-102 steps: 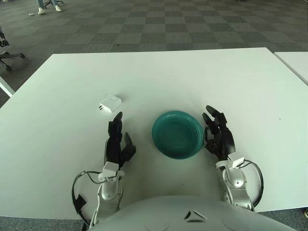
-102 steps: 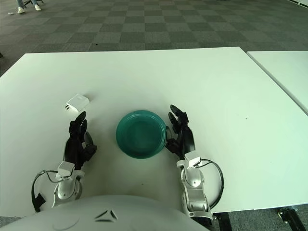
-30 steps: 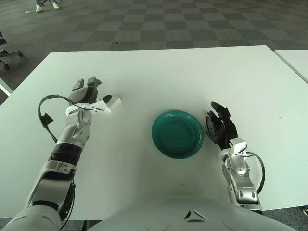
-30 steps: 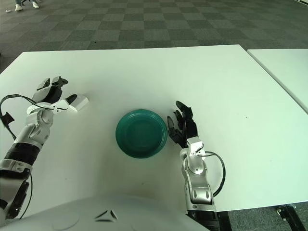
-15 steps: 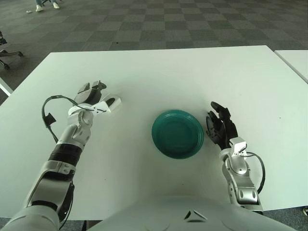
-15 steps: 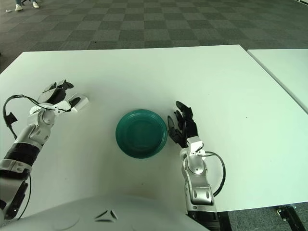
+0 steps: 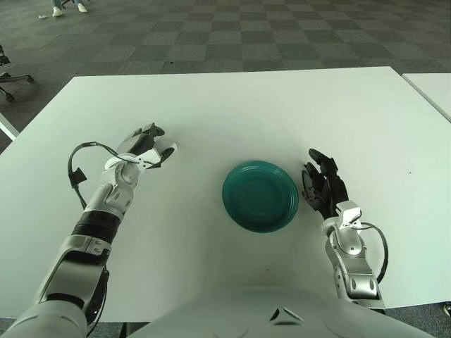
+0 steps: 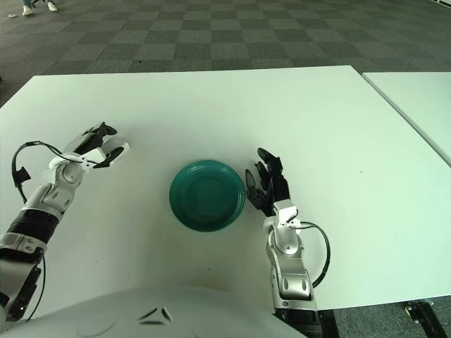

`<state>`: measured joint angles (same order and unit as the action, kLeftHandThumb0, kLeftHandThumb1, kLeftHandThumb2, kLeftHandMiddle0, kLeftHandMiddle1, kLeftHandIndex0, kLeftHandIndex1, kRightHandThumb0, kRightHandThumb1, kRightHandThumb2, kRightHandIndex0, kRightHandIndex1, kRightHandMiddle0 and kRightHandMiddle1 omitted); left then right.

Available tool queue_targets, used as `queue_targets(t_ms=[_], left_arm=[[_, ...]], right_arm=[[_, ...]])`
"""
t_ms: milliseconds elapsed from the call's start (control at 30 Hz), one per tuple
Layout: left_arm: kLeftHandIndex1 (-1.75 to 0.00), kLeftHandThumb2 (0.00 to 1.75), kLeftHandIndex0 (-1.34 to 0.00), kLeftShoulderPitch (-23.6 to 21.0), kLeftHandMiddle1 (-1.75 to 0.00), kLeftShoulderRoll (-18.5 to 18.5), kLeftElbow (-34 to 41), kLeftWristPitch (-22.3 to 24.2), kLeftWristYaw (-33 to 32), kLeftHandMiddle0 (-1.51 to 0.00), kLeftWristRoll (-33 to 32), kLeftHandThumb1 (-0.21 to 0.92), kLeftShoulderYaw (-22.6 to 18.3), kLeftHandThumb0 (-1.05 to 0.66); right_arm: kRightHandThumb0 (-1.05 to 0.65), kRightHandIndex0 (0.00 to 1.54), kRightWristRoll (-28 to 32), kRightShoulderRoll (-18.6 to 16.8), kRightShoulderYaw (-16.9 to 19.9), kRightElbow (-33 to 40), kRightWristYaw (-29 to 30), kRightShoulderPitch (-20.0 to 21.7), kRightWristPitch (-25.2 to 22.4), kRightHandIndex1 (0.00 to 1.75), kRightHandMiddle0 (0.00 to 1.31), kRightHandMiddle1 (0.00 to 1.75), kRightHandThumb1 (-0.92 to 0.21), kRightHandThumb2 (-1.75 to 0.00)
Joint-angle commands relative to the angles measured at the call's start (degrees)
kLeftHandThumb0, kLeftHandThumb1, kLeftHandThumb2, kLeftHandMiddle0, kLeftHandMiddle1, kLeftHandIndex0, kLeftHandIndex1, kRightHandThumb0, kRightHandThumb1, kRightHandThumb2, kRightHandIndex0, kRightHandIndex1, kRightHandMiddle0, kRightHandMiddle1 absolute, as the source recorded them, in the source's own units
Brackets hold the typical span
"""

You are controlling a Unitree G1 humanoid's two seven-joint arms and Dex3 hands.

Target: Put the charger into the plate.

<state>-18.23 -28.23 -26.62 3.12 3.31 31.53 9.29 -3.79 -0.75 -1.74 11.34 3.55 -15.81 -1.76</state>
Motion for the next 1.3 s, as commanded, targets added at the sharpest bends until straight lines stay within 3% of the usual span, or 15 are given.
queue_targets(t_ms=[0,300,567,1267], left_arm=[[-1.0,0.59,-0.02,-0.8,-0.02,-0.13,-1.88,-0.72,0.75,-0.14,-1.19,0.92,0.36,-1.05],[-1.02,0.51,-0.04,-2.03,0.0,0.99,-6.87,-1.77,0.45,-0.07,-1.79,0.92,1.92,-1.05],[-1.02,0.45,-0.03,-2.91,0.0,0.99,-7.74,1.55,1.28,-0.01,-0.19,0.92,4.6,-1.05],[-0.94,0.48,0.0,-5.17,0.0,2.17,-11.39,5.07,-3.63,0.0,1.31,0.92,6.81,-1.05]], right_arm=[[-0.65,0.29,-0.46,-0.02,-0.36,0.02,0.04,-1.25,-1.64,0.01,0.0,0.62,-0.92,-0.6],[-0.65,0.29,-0.46,-0.01,-0.48,0.23,0.11,-1.42,-1.71,0.01,0.0,0.62,-0.92,-0.6],[-0.65,0.29,-0.45,0.0,-0.49,-0.01,0.16,-1.31,-1.62,0.01,0.0,0.62,-0.92,-0.6],[-0.65,0.29,-0.11,0.32,-0.01,-0.86,-0.01,-0.66,-1.47,0.01,0.0,0.62,-0.92,-0.6]])
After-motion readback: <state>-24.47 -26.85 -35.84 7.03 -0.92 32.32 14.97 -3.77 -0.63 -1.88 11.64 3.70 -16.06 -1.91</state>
